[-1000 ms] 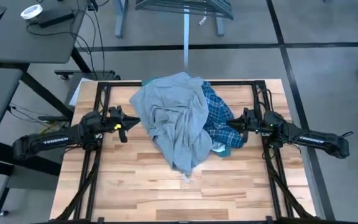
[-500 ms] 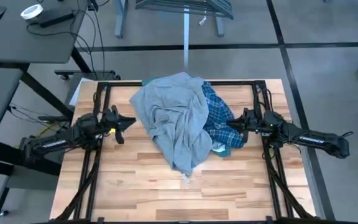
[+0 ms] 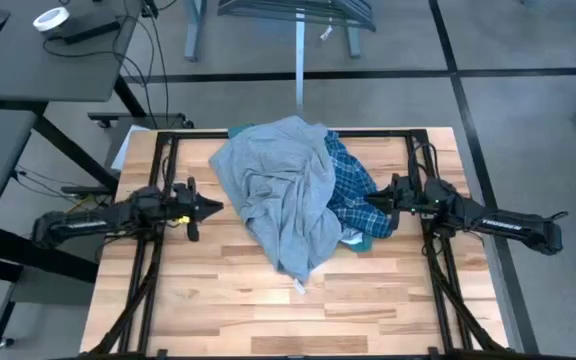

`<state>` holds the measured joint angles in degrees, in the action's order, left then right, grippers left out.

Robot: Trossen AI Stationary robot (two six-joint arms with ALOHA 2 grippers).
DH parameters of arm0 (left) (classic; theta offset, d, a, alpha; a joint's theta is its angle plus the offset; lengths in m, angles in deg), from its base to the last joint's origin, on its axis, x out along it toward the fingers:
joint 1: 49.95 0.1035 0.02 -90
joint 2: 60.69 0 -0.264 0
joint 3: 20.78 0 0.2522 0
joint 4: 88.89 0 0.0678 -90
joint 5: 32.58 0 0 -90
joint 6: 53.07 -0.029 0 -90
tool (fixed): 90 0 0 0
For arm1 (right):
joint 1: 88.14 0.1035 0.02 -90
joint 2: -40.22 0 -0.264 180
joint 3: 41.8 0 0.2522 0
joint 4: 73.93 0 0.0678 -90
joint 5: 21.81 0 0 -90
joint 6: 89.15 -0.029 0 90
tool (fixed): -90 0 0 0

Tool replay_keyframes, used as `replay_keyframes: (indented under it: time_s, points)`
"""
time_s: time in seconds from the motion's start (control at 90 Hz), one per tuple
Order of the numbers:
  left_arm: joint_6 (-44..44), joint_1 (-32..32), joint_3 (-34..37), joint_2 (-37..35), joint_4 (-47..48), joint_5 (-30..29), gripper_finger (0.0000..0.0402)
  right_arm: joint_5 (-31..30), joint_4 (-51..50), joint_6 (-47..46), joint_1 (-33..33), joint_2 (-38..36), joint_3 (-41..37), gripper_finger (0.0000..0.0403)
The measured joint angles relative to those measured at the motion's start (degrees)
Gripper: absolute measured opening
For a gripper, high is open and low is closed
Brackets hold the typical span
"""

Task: Hang clothes
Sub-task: Return to Home Position

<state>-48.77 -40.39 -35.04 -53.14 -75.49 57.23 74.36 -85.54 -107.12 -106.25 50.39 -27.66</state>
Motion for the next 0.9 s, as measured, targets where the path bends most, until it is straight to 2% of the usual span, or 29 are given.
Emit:
replay_keyframes:
  time_s: [0.478, 0.678, 0.9]
  points:
    - [0.0, 0.0, 0.0, 2.2, 0.0, 0.0, 0.0023, 0.0, 0.0, 0.0, 0.0, 0.0, 0.0, 0.0036]
    - [0.0, -0.5, 0.0, -7.6, -0.1, 0.0, 0.0023, 0.0, 0.0, 0.0, 0.0, 0.0, 0.0, 0.0036]
    - [0.0, -0.4, -0.5, -7.5, -0.5, 0.0, 0.0023, 0.0, 0.0, 0.0, 0.0, 0.0, 0.0, 0.0036]
